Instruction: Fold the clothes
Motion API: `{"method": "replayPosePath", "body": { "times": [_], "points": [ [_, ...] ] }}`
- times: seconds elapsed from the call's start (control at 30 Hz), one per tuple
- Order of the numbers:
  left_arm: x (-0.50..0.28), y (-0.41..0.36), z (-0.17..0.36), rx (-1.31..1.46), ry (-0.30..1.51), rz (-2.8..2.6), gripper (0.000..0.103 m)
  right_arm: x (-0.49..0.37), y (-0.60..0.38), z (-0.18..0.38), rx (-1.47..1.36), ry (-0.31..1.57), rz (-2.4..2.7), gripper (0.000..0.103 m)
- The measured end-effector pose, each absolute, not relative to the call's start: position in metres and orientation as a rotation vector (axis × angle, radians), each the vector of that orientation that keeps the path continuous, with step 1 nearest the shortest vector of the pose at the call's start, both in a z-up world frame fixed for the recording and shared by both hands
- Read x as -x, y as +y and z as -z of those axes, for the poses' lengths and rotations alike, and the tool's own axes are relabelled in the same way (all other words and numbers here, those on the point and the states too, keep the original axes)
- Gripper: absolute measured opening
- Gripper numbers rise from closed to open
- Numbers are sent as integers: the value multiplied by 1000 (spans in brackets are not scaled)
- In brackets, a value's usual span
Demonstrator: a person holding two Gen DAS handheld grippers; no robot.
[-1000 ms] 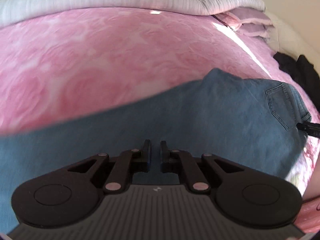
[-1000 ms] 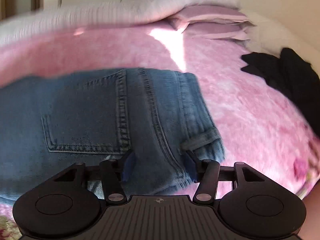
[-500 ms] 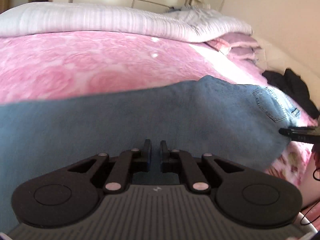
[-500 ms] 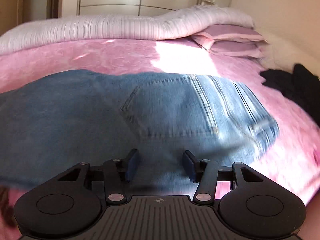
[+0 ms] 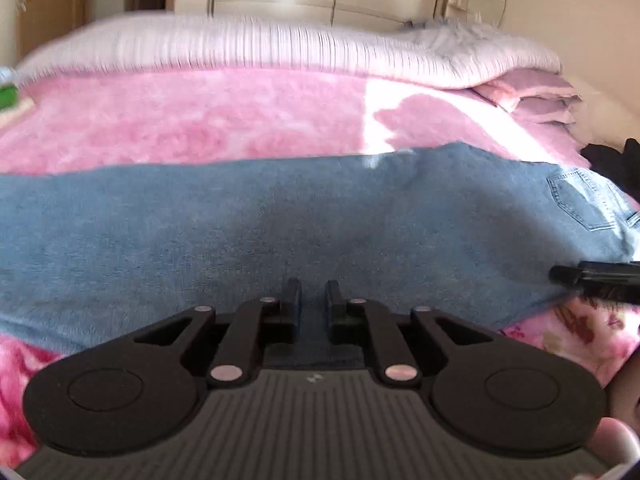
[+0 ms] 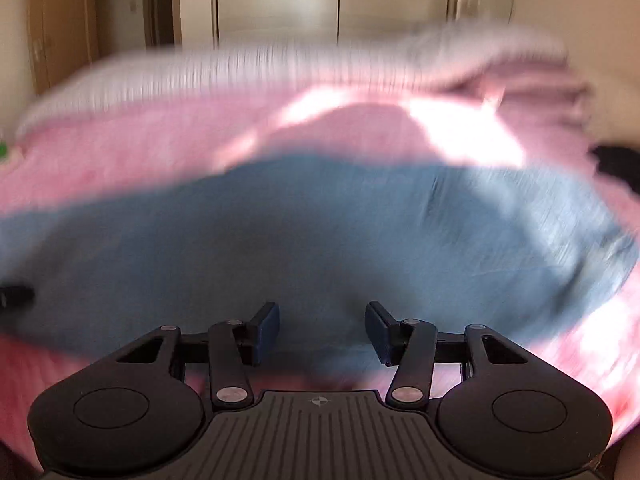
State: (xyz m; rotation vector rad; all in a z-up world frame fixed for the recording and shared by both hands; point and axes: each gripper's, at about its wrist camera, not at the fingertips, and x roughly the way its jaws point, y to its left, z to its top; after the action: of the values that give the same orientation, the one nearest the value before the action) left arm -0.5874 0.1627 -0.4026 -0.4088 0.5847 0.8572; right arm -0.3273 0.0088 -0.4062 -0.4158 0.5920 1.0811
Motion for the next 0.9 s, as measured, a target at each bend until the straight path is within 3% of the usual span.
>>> {"method": "replayPosePath", "body": {
  "times": [0.13,0.4,0.57,0.9],
  "points": [
    [594,145,399,399,605,-896,10,353,2,414,470,532,-1029,51],
    [618,111,379,421,627,-945,13,358,-50,394,319,739,-1030,51],
    [633,88,357,400,620,-970,28,386,-77,366,282,730,-1047,52],
    [656,49,325,353,624,-1011,35,416,-94,347,315,692,-1018,52]
  ]
}}
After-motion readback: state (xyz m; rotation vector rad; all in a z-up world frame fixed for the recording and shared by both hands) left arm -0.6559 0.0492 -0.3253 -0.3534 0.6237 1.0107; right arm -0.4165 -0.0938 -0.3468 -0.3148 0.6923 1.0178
